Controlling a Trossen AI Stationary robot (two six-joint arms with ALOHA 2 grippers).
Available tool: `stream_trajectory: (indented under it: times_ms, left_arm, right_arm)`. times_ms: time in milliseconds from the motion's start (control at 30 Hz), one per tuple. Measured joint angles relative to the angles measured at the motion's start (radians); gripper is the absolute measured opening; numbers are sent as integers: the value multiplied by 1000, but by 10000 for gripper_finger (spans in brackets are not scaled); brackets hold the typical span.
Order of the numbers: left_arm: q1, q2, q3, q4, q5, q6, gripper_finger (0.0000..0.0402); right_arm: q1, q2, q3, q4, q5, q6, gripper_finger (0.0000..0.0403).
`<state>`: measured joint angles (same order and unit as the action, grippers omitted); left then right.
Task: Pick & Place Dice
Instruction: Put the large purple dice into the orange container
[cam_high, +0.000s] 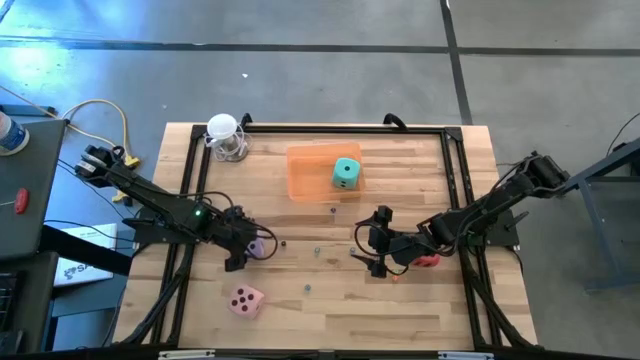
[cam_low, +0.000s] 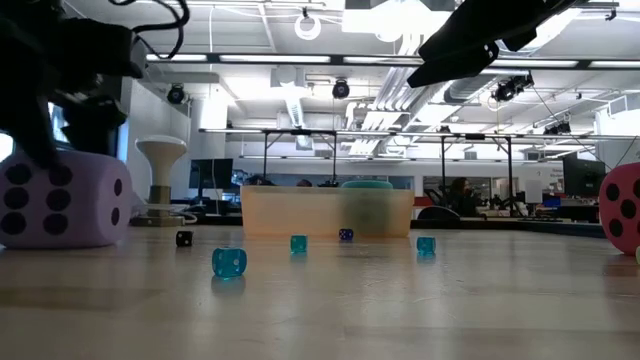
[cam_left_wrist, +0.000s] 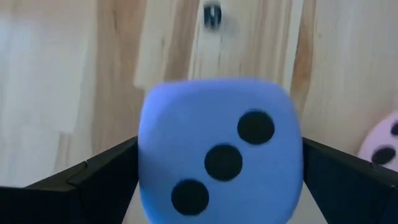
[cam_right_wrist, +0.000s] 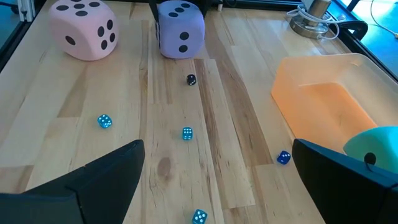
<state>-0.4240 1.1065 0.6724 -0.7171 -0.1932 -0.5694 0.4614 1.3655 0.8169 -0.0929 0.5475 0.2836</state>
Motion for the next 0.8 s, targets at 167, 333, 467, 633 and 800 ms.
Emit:
stream_trajectory:
  times_ms: [167,333,467,633,800]
  left_arm:
    - [0,0,0,-5,2,-22,399]
    - [0,2,-1,-2,8,-37,399]
    - [0,2,-1,-2,9,-37,399]
    - [0,2,-2,20,11,-41,399]
    - [0,2,-2,18,7,-22,399]
  right_arm:
    - [0,0,0,0,0,3,400]
    - [0,0,0,0,0,3,400]
    - [0,0,0,0,0,3,400]
    - [0,0,0,-1,0,3,400]
    - [0,0,0,-1,0,3,400]
